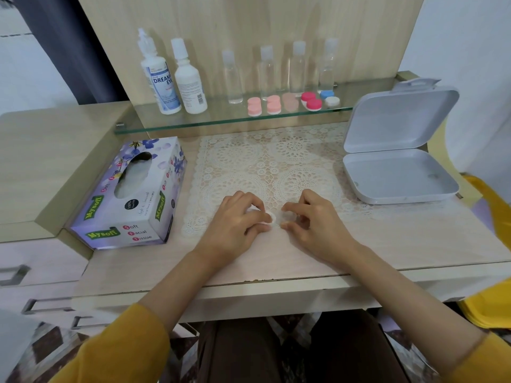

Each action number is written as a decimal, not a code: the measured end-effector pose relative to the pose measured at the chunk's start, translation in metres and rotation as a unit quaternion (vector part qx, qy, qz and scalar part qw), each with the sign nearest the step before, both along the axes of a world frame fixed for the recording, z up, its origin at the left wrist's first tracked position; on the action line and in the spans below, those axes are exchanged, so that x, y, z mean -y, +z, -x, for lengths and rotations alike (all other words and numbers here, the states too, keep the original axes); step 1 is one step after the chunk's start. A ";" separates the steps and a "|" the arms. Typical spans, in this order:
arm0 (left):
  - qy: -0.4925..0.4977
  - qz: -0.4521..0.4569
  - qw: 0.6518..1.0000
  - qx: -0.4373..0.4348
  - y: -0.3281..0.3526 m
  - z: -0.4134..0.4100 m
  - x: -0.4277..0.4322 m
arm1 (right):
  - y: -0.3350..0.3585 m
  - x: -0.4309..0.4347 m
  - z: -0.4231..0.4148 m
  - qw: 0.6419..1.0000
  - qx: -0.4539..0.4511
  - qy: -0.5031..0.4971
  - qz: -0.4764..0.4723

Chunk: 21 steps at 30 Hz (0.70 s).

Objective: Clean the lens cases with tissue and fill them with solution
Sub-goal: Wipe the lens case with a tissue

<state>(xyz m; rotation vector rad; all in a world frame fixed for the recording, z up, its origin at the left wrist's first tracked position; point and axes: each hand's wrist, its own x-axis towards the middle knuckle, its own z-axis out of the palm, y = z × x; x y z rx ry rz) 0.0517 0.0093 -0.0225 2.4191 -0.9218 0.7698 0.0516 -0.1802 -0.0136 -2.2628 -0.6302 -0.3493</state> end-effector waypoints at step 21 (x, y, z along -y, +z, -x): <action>0.014 0.031 0.999 -0.033 0.001 0.004 0.000 | 0.000 -0.001 -0.002 1.000 -0.002 0.000 0.007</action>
